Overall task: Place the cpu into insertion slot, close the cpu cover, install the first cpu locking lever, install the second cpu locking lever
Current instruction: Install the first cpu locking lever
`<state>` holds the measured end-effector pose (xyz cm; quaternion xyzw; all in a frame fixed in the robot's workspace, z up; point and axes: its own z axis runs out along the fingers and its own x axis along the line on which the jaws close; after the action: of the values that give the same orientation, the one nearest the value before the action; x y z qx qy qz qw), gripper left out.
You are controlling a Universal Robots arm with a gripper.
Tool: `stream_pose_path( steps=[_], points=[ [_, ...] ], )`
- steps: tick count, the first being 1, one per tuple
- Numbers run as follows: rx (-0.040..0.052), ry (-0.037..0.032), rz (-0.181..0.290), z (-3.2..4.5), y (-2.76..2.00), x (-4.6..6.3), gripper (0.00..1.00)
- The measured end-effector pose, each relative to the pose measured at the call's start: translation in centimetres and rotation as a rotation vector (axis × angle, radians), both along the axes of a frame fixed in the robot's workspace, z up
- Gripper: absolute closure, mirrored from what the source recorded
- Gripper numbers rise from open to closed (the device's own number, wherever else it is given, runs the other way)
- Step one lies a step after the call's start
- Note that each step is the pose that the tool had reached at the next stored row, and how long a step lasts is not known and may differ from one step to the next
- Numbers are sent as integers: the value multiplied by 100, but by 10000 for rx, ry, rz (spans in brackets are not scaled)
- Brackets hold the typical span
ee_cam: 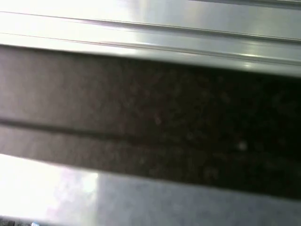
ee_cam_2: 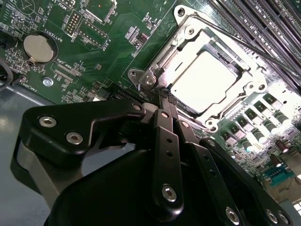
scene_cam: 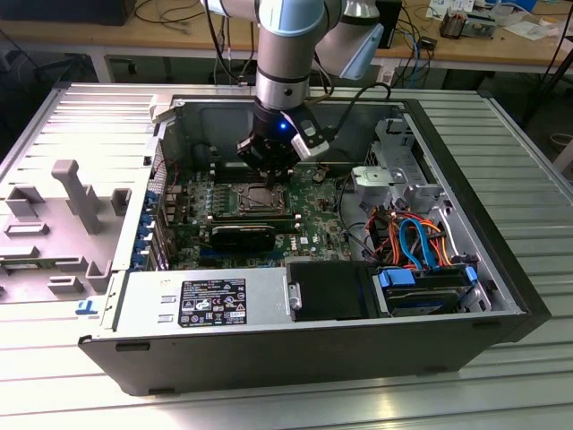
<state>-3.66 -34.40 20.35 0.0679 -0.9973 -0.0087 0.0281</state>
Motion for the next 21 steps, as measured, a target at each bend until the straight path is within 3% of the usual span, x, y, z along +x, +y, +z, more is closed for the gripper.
stream_pose_path(
  steps=[21],
  points=[
    [1,0,1,-13,0,30,89]
  ],
)
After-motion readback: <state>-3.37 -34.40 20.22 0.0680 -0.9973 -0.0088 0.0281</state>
